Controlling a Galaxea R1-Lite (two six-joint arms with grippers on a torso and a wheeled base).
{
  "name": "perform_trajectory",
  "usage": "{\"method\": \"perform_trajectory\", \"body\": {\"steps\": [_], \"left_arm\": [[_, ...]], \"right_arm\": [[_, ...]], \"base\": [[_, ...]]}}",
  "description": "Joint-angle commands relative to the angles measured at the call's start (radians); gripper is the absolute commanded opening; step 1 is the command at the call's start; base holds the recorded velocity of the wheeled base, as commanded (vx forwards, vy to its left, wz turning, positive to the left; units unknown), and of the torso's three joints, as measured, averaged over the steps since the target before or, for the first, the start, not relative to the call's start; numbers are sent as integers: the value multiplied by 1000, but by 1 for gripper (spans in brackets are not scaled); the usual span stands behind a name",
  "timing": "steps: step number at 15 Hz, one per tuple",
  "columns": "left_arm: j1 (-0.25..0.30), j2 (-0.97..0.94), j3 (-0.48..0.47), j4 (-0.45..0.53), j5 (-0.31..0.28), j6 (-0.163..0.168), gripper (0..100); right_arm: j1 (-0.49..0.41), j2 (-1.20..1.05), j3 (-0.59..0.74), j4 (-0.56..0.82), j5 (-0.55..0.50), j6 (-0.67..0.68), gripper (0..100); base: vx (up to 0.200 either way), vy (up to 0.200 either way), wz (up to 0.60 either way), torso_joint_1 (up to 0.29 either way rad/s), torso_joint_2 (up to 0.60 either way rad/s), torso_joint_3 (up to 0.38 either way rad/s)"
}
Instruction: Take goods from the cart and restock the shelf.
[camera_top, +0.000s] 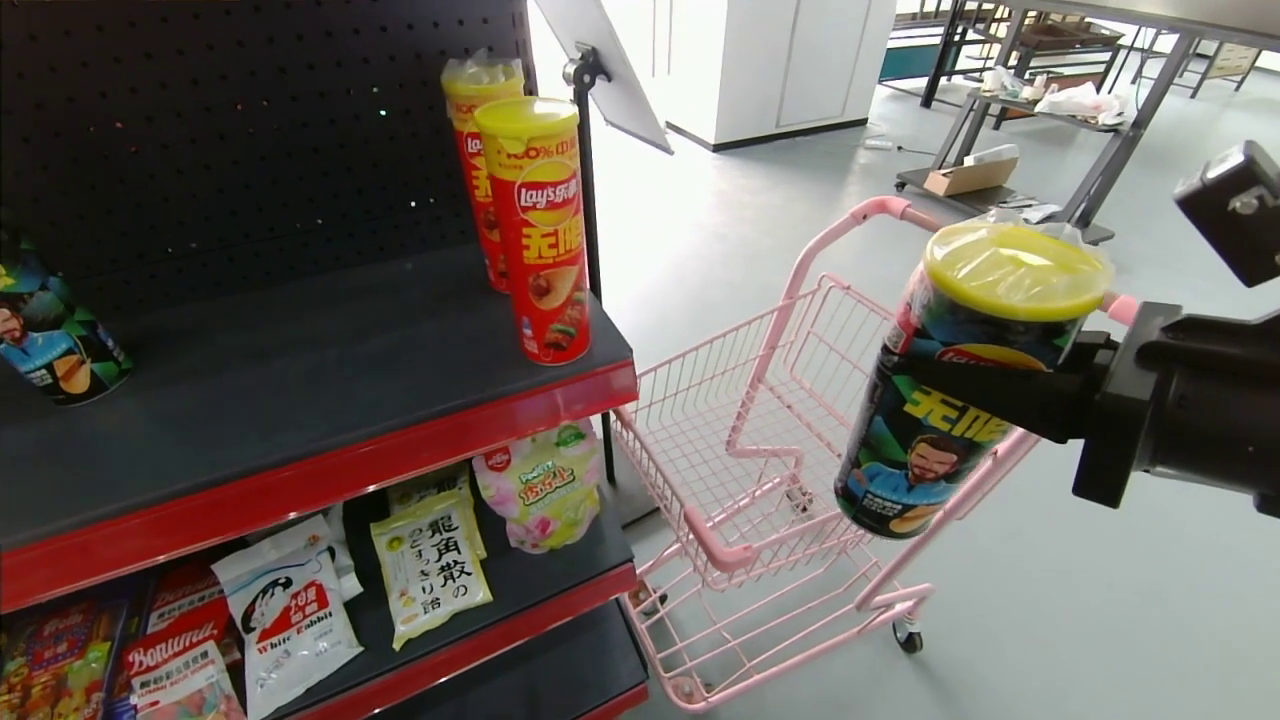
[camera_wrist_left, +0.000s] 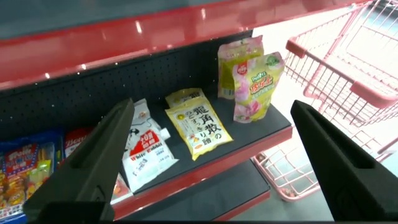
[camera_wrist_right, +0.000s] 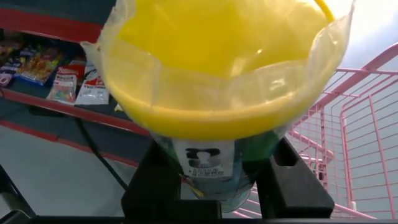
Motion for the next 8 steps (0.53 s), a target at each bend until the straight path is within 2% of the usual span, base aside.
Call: {"method": "perform_trajectory", "body": {"steps": [1, 4, 8], "left_arm": [[1, 1, 0, 0, 0, 0, 100], [0, 1, 0, 0, 0, 0, 100], [1, 1, 0, 0, 0, 0, 100]], "right_arm": [[0, 27, -10, -1, 0, -1, 0], [0, 32, -10, -1, 0, -1, 0], [-5, 39, -9, 1, -4, -2, 0]], "base": [[0, 0, 0, 207, -613, -388], [0, 0, 0, 214, -538, -346], [0, 0, 0, 160, -402, -245]]}}
